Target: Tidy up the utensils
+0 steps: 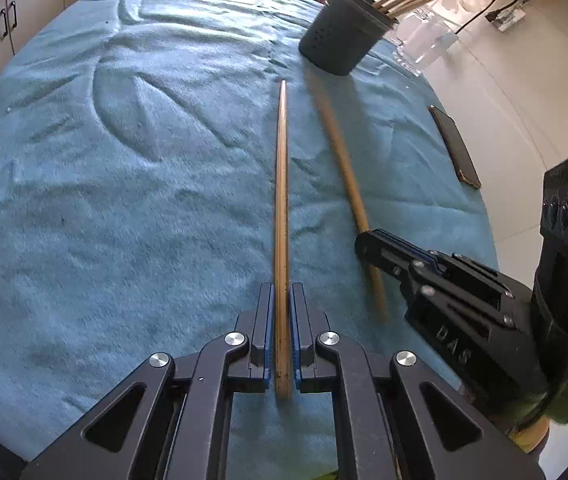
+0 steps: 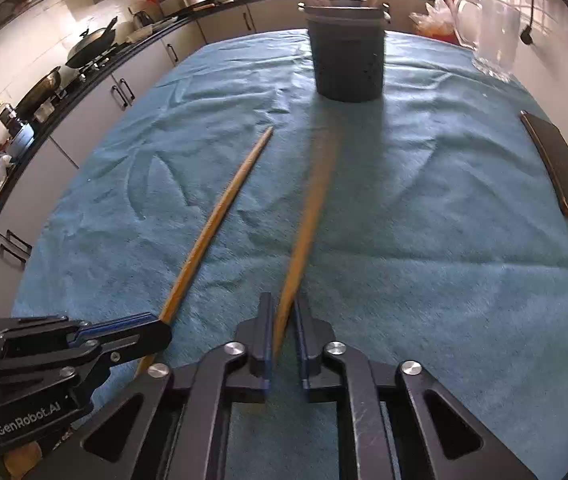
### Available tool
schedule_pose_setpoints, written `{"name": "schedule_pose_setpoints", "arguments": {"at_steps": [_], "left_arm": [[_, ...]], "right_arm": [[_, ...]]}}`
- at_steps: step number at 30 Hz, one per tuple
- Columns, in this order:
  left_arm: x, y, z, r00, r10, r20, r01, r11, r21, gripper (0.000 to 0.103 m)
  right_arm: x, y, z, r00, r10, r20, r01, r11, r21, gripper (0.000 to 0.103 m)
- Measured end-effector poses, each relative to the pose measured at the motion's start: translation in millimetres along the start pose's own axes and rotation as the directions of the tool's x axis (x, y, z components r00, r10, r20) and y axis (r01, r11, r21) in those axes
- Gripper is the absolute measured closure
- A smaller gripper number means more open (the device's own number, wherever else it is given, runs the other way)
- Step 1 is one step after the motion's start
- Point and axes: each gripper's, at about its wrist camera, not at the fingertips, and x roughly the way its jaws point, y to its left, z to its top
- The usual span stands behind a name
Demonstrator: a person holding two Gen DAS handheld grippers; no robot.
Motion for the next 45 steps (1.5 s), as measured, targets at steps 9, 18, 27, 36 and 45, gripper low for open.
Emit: {"name": "schedule_pose_setpoints", "arguments": {"at_steps": [9,18,27,36,45], "left_arm": [[-12,-1,-12,0.999,-0.022,-0.025,0.023,0.999,0.032,0.096],[-27,-13,12,0.999,0.039,0.026,-0.041,0.995,0.093,0.091],[27,-15,72,0.987,0.162,0.001,-0.160,0.973,0.164,0.090],[47,-23,109,0.981,0.194,-0.008,-0.187,0.958,0.216,0.091],[56,-28,125,0.984,0.177,-0.020,-0.168,0.959,0.226,0.090]], "right_arm": [[-29,-28,-38,0.997,-0.057,-0.058,0.056,0.998,-0.032,0.093],[-25,-32,-16,0.999,-0.003,-0.042,0.002,0.999,-0.034,0.069],[20,-26,50,0.999,-0.003,-0.034,0.001,0.996,-0.084,0.071],[24,-60,76,0.995,-0.073,-0.071,0.071,0.997,-0.028,0.091],[34,-72,100,0.986,-0.140,-0.093,0.141,0.990,0.001,0.089]]}}
